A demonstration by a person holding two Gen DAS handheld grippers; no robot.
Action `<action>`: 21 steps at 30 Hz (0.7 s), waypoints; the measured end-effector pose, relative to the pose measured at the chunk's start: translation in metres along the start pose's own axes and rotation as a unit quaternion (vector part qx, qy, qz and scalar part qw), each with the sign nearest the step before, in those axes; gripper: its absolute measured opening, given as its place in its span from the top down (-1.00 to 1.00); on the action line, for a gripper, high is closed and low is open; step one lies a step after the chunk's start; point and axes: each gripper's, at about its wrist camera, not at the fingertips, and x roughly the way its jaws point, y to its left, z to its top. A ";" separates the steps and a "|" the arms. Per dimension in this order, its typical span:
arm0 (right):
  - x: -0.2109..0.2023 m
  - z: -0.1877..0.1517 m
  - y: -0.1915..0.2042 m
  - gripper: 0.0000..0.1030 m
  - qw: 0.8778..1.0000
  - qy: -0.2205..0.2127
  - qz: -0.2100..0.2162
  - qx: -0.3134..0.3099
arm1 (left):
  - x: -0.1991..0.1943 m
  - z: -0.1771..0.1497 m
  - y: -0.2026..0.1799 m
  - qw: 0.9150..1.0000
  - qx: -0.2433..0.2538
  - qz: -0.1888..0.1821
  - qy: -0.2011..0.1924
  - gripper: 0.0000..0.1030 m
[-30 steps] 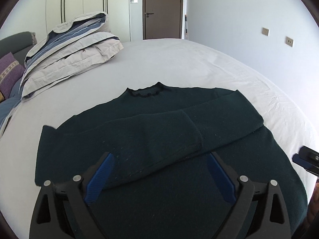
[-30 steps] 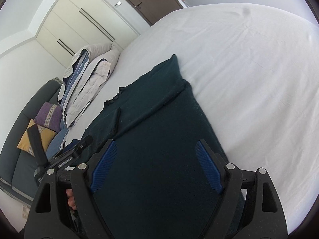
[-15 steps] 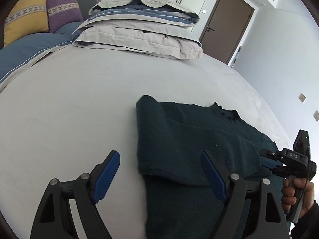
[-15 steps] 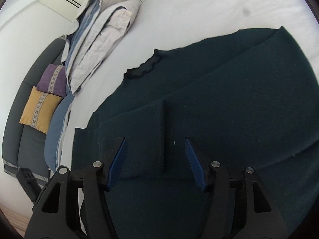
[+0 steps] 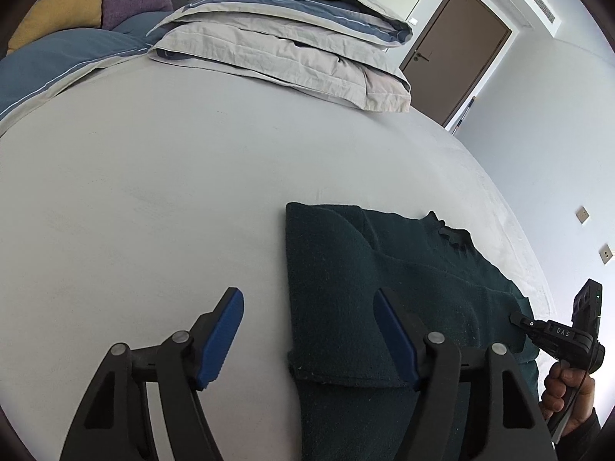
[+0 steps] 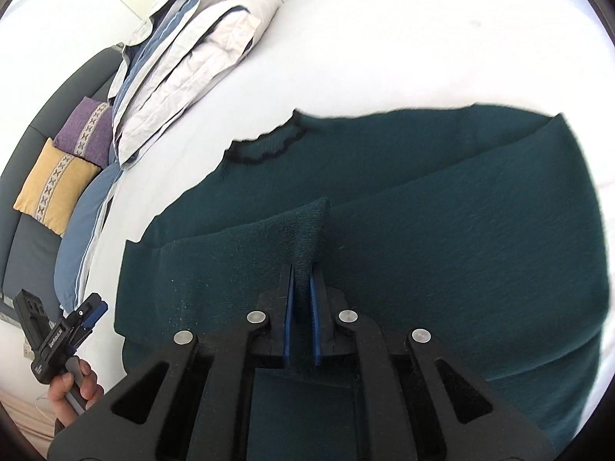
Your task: Fold small clothes
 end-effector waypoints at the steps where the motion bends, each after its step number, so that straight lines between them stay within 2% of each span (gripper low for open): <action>1: -0.002 0.001 -0.005 0.88 1.000 0.001 -0.004 0.000 | 0.005 0.002 -0.001 1.000 0.002 -0.001 0.005 -0.40; 11: 0.001 -0.008 -0.028 0.88 1.000 0.008 -0.011 0.003 | 0.059 0.040 0.002 0.999 -0.015 0.026 0.041 -0.39; 13: 0.002 -0.008 -0.029 0.88 1.000 0.006 -0.009 0.003 | 0.074 0.048 0.003 0.998 -0.013 0.032 0.052 -0.20; 17: 0.004 -0.010 -0.030 0.88 1.000 0.005 -0.005 0.005 | 0.097 0.053 0.002 0.996 0.011 0.062 0.058 0.02; 21: 0.003 -0.012 -0.032 0.88 1.000 0.000 -0.015 0.006 | 0.103 0.053 -0.002 0.996 0.031 0.070 0.051 0.44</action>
